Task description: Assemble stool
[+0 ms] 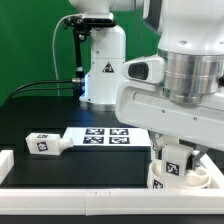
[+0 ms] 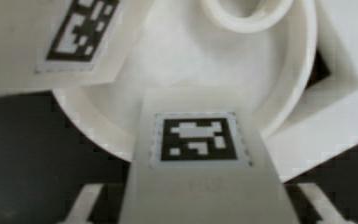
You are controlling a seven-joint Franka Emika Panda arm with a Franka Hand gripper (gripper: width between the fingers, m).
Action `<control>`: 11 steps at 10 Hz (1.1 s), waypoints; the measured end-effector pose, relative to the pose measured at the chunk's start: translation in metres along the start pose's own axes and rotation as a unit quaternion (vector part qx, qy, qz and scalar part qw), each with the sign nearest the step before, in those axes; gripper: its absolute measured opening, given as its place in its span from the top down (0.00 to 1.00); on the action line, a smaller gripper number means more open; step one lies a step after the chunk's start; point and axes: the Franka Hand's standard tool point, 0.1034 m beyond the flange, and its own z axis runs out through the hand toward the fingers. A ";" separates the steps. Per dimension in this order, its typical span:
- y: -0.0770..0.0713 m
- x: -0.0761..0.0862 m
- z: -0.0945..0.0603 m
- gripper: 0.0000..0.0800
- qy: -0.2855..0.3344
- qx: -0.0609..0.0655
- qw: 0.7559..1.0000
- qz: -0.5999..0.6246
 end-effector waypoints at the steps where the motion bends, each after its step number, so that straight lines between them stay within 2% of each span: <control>1: 0.003 0.001 0.000 0.58 -0.001 -0.002 1.000 0.029; 4: 0.011 0.003 0.001 0.58 -0.004 -0.011 0.991 0.134; 5: 0.017 0.003 0.002 0.58 -0.001 -0.014 0.980 0.200; 8: 0.029 -0.003 0.002 0.58 0.016 -0.036 0.918 0.395; 11: 0.040 -0.010 0.004 0.58 0.039 -0.050 0.865 0.498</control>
Offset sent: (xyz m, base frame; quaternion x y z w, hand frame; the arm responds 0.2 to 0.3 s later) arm 0.0000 0.0000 0.0000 0.0000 0.0000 0.1938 0.9810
